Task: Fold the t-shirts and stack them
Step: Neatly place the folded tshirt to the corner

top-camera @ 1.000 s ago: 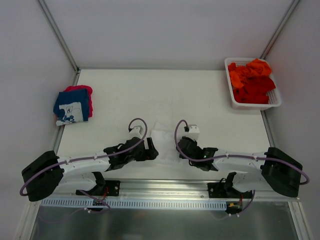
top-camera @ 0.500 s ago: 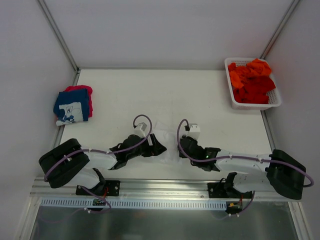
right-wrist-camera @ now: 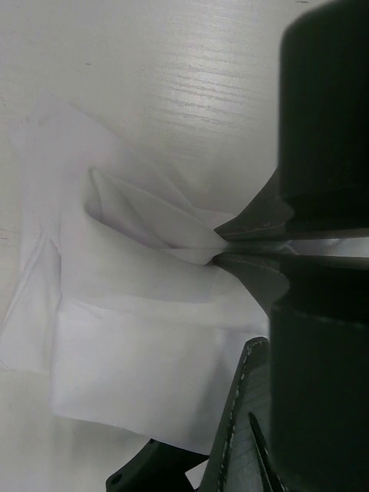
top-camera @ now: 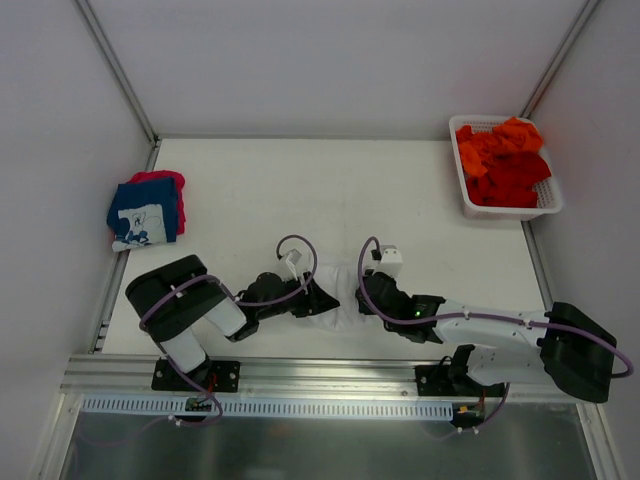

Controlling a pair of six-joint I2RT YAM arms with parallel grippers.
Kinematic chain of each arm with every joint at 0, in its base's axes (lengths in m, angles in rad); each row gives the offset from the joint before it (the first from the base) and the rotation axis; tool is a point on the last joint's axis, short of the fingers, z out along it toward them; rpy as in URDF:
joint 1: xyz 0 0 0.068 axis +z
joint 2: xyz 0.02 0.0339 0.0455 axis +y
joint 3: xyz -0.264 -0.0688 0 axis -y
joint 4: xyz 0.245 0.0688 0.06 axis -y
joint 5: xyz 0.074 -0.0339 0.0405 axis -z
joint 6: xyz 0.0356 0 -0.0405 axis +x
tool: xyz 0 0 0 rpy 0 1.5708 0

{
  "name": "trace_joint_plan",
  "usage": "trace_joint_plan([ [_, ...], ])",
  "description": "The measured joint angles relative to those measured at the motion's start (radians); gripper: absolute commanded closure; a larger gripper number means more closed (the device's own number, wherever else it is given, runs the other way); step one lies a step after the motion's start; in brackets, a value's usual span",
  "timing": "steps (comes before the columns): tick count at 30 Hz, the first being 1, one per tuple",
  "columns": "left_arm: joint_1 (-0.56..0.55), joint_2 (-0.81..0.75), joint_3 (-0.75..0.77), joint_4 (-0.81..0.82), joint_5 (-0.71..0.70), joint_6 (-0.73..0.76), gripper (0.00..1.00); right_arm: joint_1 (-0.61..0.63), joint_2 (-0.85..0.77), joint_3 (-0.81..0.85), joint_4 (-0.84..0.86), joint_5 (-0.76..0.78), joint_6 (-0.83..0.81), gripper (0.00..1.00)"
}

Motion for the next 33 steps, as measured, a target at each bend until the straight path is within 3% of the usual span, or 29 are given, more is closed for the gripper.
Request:
trace_joint_plan([
  [1, 0.000, 0.019, -0.001, 0.021, 0.010, -0.010, 0.65, 0.000, 0.002, 0.000, 0.000, 0.000, 0.000, 1.00],
  [4, 0.000, 0.062, -0.011, 0.020, 0.027, -0.023, 0.90, 0.000, 0.005, 0.000, 0.000, 0.000, 0.000, 1.00],
  [6, 0.000, 0.063, -0.013, 0.015, 0.035, -0.024, 1.00, 0.000, 0.005, 0.000, 0.000, -0.002, 0.000, 1.00],
  [9, 0.000, 0.051, -0.009, -0.008, 0.036, -0.021, 1.00, 0.000, 0.005, 0.000, 0.000, -0.004, 0.000, 1.00],
  [11, 0.000, 0.024, 0.004, -0.063, 0.032, -0.010, 1.00, 0.000, 0.005, 0.000, 0.000, -0.006, -0.001, 0.89],
  [13, 0.000, -0.018, 0.020, -0.145, 0.016, 0.004, 1.00, 0.000, 0.005, 0.000, -0.001, -0.008, 0.001, 0.62],
  [14, 0.000, -0.042, 0.032, -0.200, 0.006, 0.016, 1.00, 0.000, 0.005, 0.000, -0.002, -0.010, 0.002, 0.33],
  [15, -0.001, -0.074, 0.050, -0.269, -0.011, 0.026, 1.00, 0.000, 0.005, 0.000, -0.009, -0.009, 0.005, 0.27],
  [16, -0.001, -0.111, 0.072, -0.352, -0.031, 0.044, 1.00, 0.001, 0.005, 0.000, -0.024, -0.006, -0.002, 0.11],
  [19, 0.000, -0.232, 0.185, -0.653, -0.129, 0.111, 1.00, 0.003, 0.005, 0.000, -0.071, 0.003, 0.000, 0.09],
  [23, 0.031, -0.333, 0.372, -0.935, -0.207, 0.213, 1.00, 0.013, -0.007, 0.000, -0.117, 0.021, 0.002, 0.09],
  [27, 0.081, -0.359, 0.521, -1.111, -0.243, 0.294, 1.00, 0.032, -0.050, 0.000, -0.141, 0.041, 0.009, 0.08],
  [33, 0.118, -0.361, 0.621, -1.287, -0.272, 0.366, 1.00, 0.048, -0.124, -0.002, -0.176, 0.068, 0.019, 0.08],
])
